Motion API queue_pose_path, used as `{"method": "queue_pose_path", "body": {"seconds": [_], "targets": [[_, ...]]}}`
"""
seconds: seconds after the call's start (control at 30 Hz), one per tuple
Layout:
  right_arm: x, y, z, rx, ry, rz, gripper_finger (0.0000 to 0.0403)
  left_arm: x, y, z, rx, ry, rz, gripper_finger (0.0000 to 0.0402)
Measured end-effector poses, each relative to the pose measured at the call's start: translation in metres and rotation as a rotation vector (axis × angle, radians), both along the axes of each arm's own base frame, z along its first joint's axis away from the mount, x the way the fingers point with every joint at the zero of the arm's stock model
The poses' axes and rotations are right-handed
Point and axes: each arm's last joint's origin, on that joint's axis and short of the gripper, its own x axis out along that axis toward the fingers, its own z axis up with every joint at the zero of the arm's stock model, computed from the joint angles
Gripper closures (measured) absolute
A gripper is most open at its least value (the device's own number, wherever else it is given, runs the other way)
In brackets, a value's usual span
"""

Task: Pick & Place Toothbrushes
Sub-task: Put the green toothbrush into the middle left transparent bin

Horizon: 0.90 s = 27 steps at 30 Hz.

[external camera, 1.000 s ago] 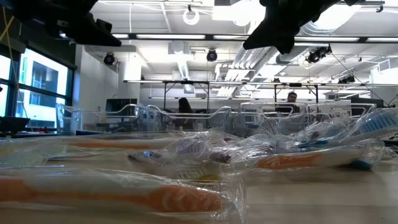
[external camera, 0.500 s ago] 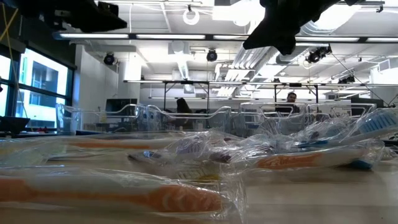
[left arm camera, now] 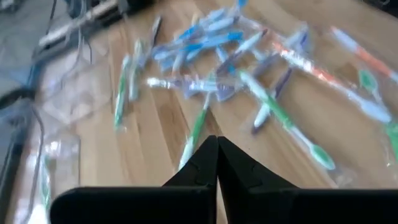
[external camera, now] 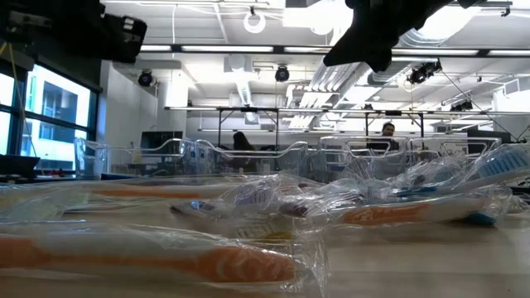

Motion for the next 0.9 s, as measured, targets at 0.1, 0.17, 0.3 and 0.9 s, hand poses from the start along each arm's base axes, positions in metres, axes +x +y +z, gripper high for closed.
{"method": "queue_pose_path", "body": {"seconds": [0.1,0.17,0.3,0.9], "targets": [[0.0,0.0,0.0,0.0,0.003,0.001,0.0398,0.003,-0.006,-0.003,-0.039,0.03,0.032,0.0401],[0.0,0.0,0.0,0.0,0.003,0.001,0.0398,0.005,-0.01,-0.006,-0.076,0.048,0.031,0.0401],[0.0,0.0,0.0,-0.001,0.005,0.001,0.0398,0.009,-0.021,-0.008,-0.13,0.098,0.025,0.0401],[-0.001,0.0,-0.003,-0.051,0.04,0.029,0.0398,0.006,-0.033,-0.029,-0.28,0.423,0.084,0.0401]]}}
